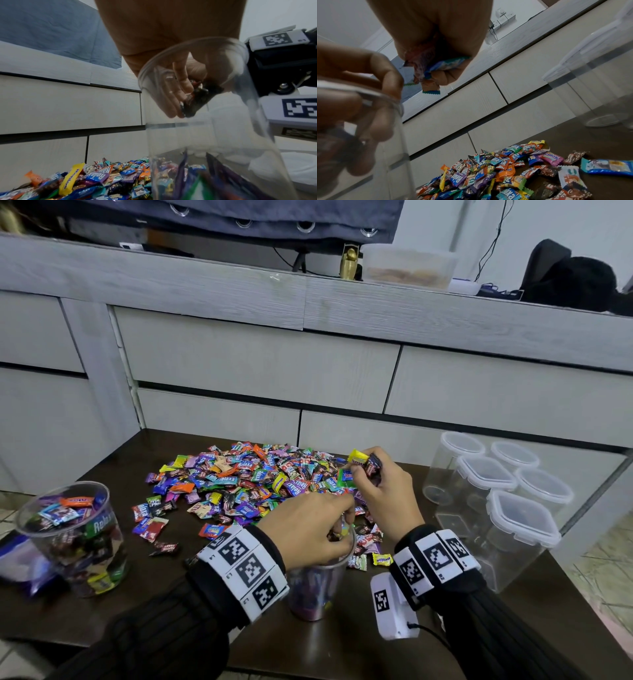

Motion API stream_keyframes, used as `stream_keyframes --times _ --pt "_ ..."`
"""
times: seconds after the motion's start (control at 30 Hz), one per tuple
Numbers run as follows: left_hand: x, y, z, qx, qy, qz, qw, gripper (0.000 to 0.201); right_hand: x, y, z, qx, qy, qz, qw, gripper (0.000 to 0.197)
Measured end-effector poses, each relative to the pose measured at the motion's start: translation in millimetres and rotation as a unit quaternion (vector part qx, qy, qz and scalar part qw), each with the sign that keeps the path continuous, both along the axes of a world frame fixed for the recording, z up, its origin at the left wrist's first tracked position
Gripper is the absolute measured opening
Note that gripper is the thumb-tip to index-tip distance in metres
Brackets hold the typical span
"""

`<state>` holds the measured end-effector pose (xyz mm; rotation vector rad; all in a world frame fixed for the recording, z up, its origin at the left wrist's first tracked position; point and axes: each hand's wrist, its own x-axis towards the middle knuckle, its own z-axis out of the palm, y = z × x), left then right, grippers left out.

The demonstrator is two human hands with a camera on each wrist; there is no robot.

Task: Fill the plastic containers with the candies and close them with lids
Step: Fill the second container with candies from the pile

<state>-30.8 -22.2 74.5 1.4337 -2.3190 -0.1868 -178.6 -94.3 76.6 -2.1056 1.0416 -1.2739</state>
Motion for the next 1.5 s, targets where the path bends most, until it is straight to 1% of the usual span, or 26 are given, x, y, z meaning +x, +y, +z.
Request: stream_keyframes --times 0.1,0.17,0.23,0.3,0.37,0.43,0.5,0.57,0.6,0.63,0.7,0.77,0.8,0.87,0.93,1.0,1.07,1.13,1.27,1.43,1.5 --pt "2 3 -2 -0.026 0.033 -0.007 0.999 0.018 -1 0 1 -0.003 -0.009 -0.003 1.0 0.009" --pt "5 6 -5 -0.045 0.083 -0.013 0.995 0.021 0 1 3 -0.004 -0.021 -0.001 1.0 0.008" --pt "8 9 -9 -0.043 0.143 -0.028 0.988 0.026 3 3 5 -0.004 -0.04 -0.001 0.999 0.007" --pt "12 10 -14 -0.05 0.186 -0.044 0.98 0.035 7 6 7 -0.011 -0.069 -0.002 0.998 0.006" --pt "20 11 -21 -0.057 0.219 -0.039 0.973 0.047 12 12 7 -0.018 -0.109 0.004 0.994 0.006" --pt "29 12 -28 -0.035 0.251 -0.02 0.967 0.064 19 18 4 -0.026 -0.141 0.013 0.99 0.009" --pt "38 13 -36 0.004 0.269 0.007 0.963 0.082 24 25 -2 -0.029 -0.149 0.025 0.988 0.015" --pt "43 13 -40 0.068 0.287 0.031 0.955 0.101 29 31 -10 -0.022 -0.132 0.055 0.99 0.018" --pt "44 12 -42 0.1 0.3 0.033 0.948 0.109 30 34 -15 -0.02 -0.115 0.072 0.99 0.016" --pt "45 11 -43 0.122 0.311 0.028 0.942 0.114 30 36 -19 -0.021 -0.097 0.084 0.992 0.015" --pt "46 11 -44 0.137 0.313 0.024 0.939 0.121 29 39 -23 -0.033 -0.065 0.1 0.992 0.02" --pt "46 10 -43 0.136 0.325 0.015 0.936 0.118 27 40 -23 -0.04 -0.032 0.118 0.992 0.024" --pt "47 9 -43 0.129 0.332 0.009 0.934 0.114 26 41 -22 -0.04 -0.007 0.129 0.991 0.021" --pt "47 7 -44 0.115 0.324 0.014 0.939 0.107 24 40 -19 -0.052 0.07 0.15 0.985 0.011" --pt "47 6 -42 0.109 0.315 0.019 0.943 0.102 24 40 -15 -0.079 0.157 0.172 0.969 0.014" --pt "47 6 -42 0.113 0.309 0.018 0.944 0.095 25 41 -10 -0.097 0.209 0.196 0.953 0.016" --pt "47 6 -43 0.111 0.303 0.02 0.946 0.084 27 40 -6 -0.101 0.236 0.212 0.943 0.015" --pt "47 5 -43 0.11 0.302 0.026 0.947 0.079 28 39 -4 -0.101 0.26 0.216 0.936 0.016" --pt "46 6 -42 0.113 0.294 0.025 0.949 0.083 27 37 -4 -0.083 0.275 0.21 0.935 0.017" --pt "48 6 -42 0.136 0.267 0.036 0.953 0.099 23 36 0 -0.07 0.275 0.223 0.933 0.012" --pt "47 6 -40 0.136 0.275 0.037 0.951 0.095 21 33 3 -0.048 0.294 0.228 0.927 0.016"
